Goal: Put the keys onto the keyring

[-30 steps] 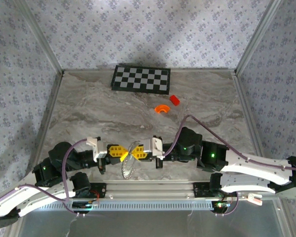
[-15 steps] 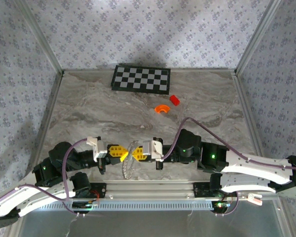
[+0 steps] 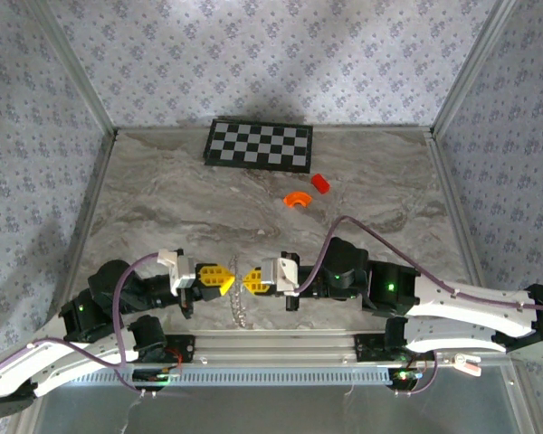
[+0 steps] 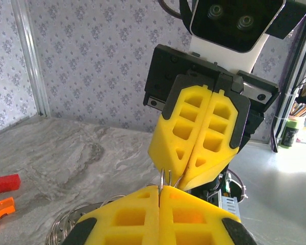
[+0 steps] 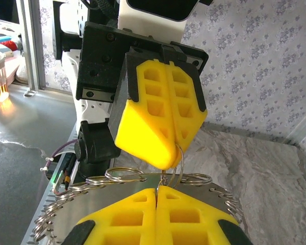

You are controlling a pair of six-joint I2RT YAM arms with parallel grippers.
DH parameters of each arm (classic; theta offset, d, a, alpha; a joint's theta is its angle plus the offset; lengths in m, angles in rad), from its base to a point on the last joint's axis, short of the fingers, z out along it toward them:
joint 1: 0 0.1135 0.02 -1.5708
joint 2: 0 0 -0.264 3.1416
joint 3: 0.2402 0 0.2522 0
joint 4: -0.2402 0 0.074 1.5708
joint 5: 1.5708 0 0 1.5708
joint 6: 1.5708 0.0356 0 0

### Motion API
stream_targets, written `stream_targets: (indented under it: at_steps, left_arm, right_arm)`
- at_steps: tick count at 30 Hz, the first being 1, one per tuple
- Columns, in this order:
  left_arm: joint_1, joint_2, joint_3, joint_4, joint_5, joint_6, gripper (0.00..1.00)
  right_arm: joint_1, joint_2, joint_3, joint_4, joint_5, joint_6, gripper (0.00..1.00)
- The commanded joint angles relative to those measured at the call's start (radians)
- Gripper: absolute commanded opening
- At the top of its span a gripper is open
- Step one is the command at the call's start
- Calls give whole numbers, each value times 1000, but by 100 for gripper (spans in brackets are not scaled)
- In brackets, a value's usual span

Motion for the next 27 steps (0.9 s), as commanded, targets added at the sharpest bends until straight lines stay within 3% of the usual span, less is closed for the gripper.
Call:
stream_targets:
  at_steps: [1, 16, 27]
  left_arm:
    - [2, -24, -3, 123, -49, -20, 0]
    - [1, -37, -75, 278, -66, -27, 0]
    - [2, -60, -63, 300, 62, -3, 0]
  right_arm:
    - [17, -22, 12, 7, -22, -1, 6]
    - [12, -100, -33, 61, -4, 70, 28]
    - [-56, -134, 6, 35, -57, 198, 29]
